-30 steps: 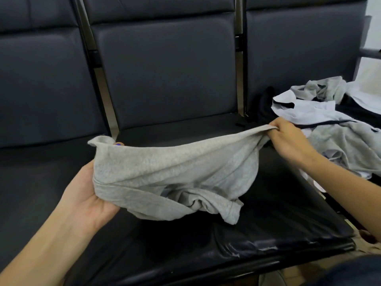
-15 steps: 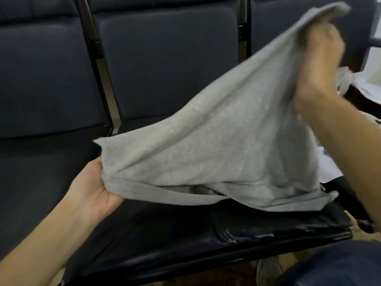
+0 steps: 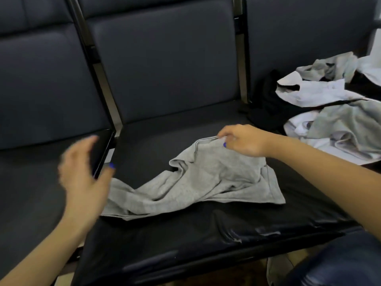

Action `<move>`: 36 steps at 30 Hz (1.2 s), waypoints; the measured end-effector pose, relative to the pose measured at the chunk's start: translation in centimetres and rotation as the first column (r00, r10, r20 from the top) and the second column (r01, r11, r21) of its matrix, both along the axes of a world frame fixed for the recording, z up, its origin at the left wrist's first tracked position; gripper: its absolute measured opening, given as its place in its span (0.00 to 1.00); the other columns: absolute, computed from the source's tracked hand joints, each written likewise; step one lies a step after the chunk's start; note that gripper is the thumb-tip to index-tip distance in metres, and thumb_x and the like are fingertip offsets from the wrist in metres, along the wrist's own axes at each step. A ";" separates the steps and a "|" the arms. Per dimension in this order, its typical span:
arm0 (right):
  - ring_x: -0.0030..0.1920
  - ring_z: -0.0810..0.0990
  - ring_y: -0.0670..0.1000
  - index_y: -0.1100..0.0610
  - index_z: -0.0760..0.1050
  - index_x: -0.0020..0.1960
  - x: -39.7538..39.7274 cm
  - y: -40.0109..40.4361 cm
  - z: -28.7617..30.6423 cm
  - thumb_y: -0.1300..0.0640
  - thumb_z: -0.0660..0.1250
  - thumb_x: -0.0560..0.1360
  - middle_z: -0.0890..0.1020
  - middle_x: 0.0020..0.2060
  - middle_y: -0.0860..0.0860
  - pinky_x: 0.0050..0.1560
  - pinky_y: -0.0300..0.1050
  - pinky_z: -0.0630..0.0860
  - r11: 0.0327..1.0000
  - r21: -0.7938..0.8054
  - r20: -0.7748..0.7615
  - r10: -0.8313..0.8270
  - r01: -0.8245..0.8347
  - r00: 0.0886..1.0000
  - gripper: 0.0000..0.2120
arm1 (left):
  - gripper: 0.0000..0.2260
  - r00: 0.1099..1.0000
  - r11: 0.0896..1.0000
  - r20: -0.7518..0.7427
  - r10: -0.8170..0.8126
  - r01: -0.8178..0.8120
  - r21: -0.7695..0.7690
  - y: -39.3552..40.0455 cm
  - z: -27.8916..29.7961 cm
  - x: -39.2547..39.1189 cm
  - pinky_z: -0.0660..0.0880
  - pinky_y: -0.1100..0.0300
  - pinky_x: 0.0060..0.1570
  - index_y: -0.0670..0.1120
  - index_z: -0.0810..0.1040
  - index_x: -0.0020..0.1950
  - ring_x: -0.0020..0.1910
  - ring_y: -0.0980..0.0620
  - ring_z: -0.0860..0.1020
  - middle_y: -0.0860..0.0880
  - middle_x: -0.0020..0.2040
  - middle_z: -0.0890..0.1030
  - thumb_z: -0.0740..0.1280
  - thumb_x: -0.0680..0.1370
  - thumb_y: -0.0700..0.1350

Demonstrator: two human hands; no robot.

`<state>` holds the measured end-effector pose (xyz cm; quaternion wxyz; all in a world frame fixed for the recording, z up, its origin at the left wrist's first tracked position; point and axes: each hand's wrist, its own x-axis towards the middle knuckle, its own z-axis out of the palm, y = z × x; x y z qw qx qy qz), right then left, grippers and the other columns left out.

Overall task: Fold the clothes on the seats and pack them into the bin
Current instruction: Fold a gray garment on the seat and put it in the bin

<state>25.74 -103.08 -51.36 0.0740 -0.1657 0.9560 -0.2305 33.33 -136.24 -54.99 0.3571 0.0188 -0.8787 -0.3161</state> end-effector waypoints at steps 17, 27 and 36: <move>0.40 0.72 0.45 0.43 0.69 0.38 4.1 3.9 -2.6 0.58 0.65 0.73 0.72 0.36 0.41 0.41 0.35 0.68 0.927 0.315 0.114 0.176 -0.204 0.978 0.11 | 0.06 0.538 0.697 0.829 -0.152 0.653 -0.295 6.4 -0.7 0.5 0.73 0.57 0.50 0.63 0.72 0.54 0.49 0.53 0.76 0.57 0.48 0.76 0.59 0.80 0.52; 0.36 0.73 0.48 0.53 0.70 0.43 2.2 9.1 0.2 0.65 0.60 0.75 0.75 0.38 0.48 0.39 0.42 0.67 0.871 -0.399 -0.421 -0.452 0.286 0.787 0.07 | 0.09 0.939 0.879 0.285 -0.192 0.036 0.475 2.3 2.2 1.9 0.68 0.62 0.37 0.50 0.72 0.43 0.39 0.55 0.71 0.51 0.40 0.75 0.59 0.82 0.42; 0.30 0.71 0.38 0.52 0.70 0.41 3.2 3.1 6.8 0.68 0.54 0.74 0.72 0.33 0.44 0.35 0.33 0.68 0.057 -0.998 -0.030 -0.710 0.015 0.704 0.13 | 0.06 0.968 0.873 -0.156 0.199 -0.103 0.476 2.9 4.3 2.1 0.68 0.75 0.42 0.58 0.64 0.48 0.43 0.67 0.70 0.60 0.45 0.69 0.53 0.83 0.47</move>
